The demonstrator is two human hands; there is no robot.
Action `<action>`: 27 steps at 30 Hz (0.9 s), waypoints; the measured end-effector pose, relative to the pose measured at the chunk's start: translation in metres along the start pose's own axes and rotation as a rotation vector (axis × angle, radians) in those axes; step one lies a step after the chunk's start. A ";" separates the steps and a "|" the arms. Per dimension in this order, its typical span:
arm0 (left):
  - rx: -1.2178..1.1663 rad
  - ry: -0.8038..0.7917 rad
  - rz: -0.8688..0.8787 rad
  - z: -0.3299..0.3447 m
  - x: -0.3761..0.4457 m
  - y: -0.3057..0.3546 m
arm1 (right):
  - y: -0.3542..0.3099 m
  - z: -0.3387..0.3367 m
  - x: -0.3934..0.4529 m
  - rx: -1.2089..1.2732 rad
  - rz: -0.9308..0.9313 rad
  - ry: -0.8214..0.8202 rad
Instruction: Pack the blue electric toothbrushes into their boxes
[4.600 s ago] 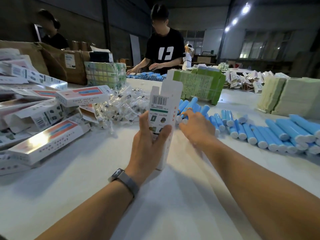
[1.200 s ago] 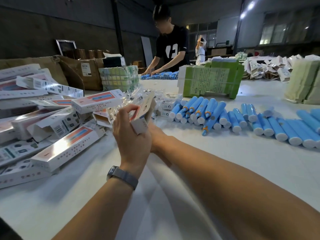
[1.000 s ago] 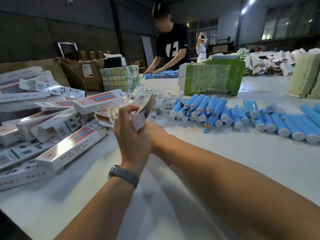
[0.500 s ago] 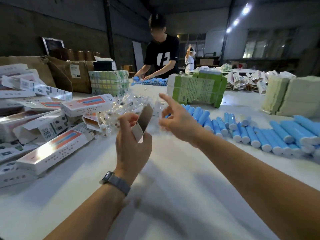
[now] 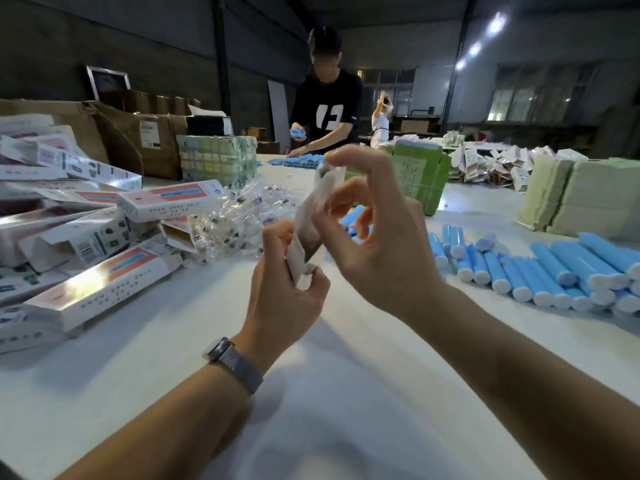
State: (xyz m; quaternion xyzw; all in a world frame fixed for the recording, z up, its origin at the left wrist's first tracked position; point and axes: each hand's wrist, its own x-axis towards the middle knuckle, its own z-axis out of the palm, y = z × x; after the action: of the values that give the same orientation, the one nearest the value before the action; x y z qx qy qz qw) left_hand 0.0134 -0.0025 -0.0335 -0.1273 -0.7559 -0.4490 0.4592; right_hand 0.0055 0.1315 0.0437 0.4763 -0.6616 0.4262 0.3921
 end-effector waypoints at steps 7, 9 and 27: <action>0.012 0.019 0.007 -0.001 -0.001 0.003 | 0.010 0.001 -0.008 -0.126 -0.116 0.052; -0.007 0.013 0.001 -0.002 0.000 0.005 | 0.011 0.001 -0.007 -0.121 -0.139 0.052; -0.615 -0.074 -0.170 -0.003 0.001 0.022 | 0.018 0.010 -0.016 0.257 0.282 -0.111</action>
State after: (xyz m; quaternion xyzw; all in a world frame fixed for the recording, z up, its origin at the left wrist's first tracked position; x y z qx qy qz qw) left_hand 0.0279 0.0076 -0.0194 -0.2127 -0.6086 -0.6884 0.3323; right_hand -0.0089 0.1301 0.0226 0.4479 -0.6826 0.5307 0.2275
